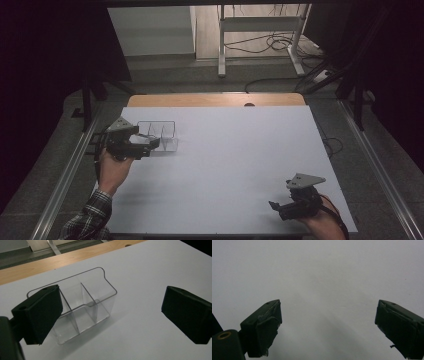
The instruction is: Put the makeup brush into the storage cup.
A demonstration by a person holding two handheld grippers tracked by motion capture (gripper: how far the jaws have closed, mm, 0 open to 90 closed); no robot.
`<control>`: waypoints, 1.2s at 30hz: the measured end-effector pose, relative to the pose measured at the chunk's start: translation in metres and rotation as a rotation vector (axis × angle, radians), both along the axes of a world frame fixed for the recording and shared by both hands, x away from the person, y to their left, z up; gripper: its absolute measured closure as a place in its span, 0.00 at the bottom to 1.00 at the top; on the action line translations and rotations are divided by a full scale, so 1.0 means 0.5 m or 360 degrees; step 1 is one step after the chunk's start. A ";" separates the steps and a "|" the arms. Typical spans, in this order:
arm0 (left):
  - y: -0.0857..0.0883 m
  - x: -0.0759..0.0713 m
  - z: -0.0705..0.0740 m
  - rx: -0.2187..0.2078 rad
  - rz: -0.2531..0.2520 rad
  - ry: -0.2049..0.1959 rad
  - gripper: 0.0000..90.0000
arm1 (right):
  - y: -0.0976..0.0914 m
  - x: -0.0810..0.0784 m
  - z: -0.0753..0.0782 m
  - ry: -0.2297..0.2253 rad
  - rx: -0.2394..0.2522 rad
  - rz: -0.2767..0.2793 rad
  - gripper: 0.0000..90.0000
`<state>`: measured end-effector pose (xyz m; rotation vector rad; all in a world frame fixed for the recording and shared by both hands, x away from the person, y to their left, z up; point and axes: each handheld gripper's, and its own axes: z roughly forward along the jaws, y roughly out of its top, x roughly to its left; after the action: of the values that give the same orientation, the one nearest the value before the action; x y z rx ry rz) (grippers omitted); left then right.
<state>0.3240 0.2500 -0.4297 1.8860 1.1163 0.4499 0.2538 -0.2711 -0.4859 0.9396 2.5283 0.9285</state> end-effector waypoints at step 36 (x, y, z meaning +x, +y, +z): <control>-0.044 -0.063 -0.028 -0.0051 -0.0159 -0.0032 0.04 | 0.002 -0.002 -0.001 -0.0003 -0.0018 0.0002 0.08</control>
<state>0.2923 0.2280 -0.4438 1.8956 1.0054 0.3912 0.2528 -0.2699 -0.4863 0.9333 2.5301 0.9140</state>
